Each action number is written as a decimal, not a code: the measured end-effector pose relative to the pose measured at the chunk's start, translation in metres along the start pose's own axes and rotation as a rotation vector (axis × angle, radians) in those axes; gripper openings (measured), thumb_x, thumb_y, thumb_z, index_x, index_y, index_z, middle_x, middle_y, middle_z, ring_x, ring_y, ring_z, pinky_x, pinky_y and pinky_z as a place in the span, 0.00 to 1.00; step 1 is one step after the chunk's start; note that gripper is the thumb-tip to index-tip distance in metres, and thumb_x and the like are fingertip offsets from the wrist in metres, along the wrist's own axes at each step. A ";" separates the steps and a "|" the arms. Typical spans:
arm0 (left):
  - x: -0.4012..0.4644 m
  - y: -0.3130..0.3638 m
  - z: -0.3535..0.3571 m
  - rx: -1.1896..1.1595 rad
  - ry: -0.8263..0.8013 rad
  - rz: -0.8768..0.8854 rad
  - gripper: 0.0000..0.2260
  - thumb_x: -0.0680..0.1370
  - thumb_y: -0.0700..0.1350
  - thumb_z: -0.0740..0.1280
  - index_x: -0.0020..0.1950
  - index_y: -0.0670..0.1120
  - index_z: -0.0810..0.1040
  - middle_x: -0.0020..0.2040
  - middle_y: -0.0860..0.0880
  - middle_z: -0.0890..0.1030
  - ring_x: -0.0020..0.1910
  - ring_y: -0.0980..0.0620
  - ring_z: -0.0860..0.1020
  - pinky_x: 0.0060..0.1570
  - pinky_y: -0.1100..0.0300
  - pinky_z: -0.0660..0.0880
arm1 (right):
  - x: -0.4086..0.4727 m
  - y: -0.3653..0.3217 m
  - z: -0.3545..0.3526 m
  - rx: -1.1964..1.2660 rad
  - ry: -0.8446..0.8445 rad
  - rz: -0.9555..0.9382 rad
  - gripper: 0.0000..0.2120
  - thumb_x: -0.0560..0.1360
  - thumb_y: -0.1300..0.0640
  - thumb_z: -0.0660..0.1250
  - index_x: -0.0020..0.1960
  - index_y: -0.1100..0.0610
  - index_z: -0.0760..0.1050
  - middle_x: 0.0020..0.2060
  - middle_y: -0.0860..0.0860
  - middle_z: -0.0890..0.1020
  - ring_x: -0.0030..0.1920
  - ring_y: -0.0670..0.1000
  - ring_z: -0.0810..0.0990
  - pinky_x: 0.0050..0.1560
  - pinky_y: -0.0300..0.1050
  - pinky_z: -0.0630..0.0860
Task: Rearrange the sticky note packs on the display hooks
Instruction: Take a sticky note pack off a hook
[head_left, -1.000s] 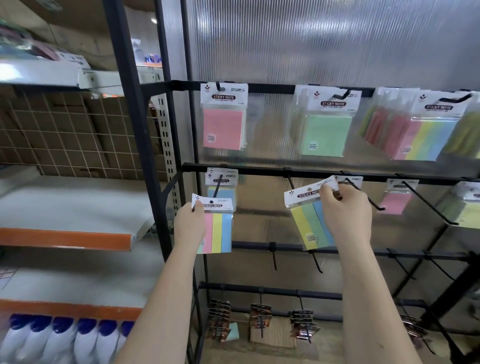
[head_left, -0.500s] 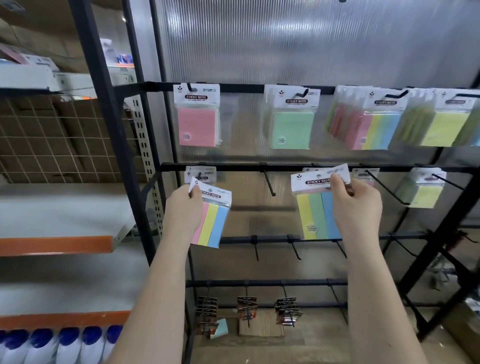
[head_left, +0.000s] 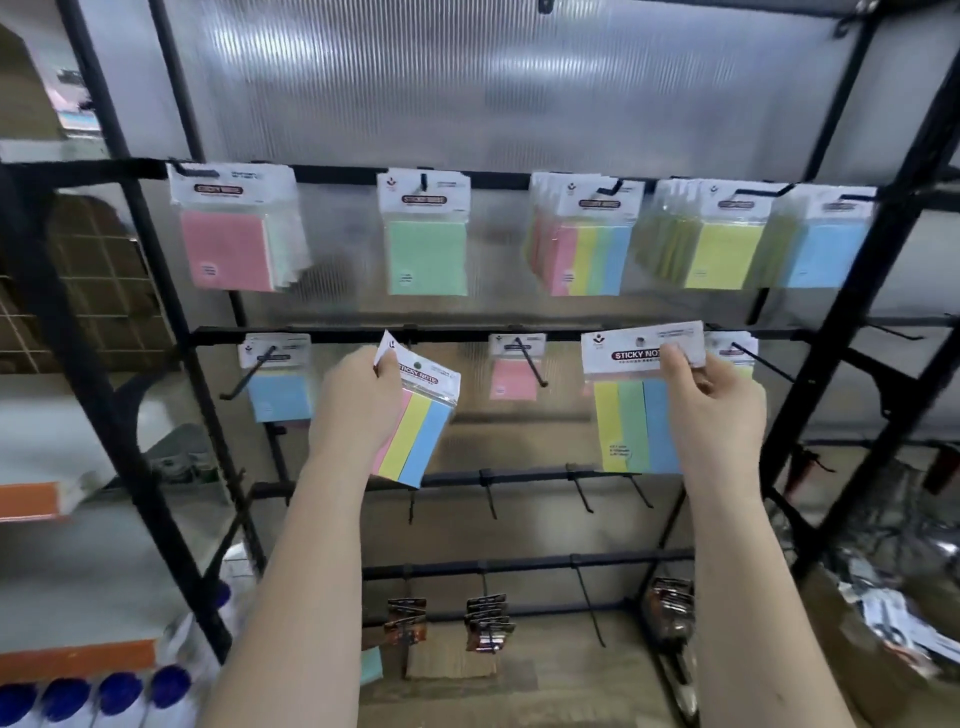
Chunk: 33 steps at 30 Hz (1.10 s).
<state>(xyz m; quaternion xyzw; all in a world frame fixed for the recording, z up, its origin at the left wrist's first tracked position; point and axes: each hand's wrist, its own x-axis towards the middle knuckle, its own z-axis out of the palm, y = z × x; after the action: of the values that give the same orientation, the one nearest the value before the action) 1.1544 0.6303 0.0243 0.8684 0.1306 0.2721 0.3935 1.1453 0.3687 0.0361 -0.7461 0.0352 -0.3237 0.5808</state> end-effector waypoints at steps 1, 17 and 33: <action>-0.007 0.008 0.009 -0.006 0.007 -0.009 0.15 0.81 0.47 0.53 0.40 0.42 0.71 0.37 0.47 0.75 0.37 0.47 0.72 0.36 0.55 0.66 | 0.007 0.004 -0.012 0.014 -0.027 -0.013 0.19 0.77 0.48 0.64 0.42 0.65 0.76 0.31 0.61 0.71 0.31 0.46 0.63 0.33 0.42 0.58; -0.072 0.066 0.068 0.080 0.153 -0.153 0.17 0.81 0.47 0.53 0.42 0.37 0.70 0.37 0.45 0.73 0.34 0.48 0.69 0.32 0.56 0.63 | 0.076 0.044 -0.076 0.078 -0.230 -0.041 0.14 0.77 0.52 0.66 0.34 0.55 0.75 0.20 0.42 0.70 0.23 0.42 0.63 0.23 0.32 0.58; 0.002 0.055 0.050 -0.069 0.129 -0.108 0.16 0.79 0.44 0.56 0.32 0.46 0.58 0.29 0.50 0.62 0.29 0.50 0.60 0.31 0.55 0.55 | 0.116 -0.003 0.027 0.262 -0.208 -0.173 0.10 0.77 0.50 0.67 0.37 0.49 0.78 0.32 0.47 0.79 0.33 0.43 0.72 0.33 0.37 0.68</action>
<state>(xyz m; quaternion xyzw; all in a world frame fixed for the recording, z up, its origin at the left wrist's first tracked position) 1.1854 0.5648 0.0395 0.8267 0.1929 0.3104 0.4279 1.2500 0.3421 0.0869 -0.6938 -0.1318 -0.2956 0.6433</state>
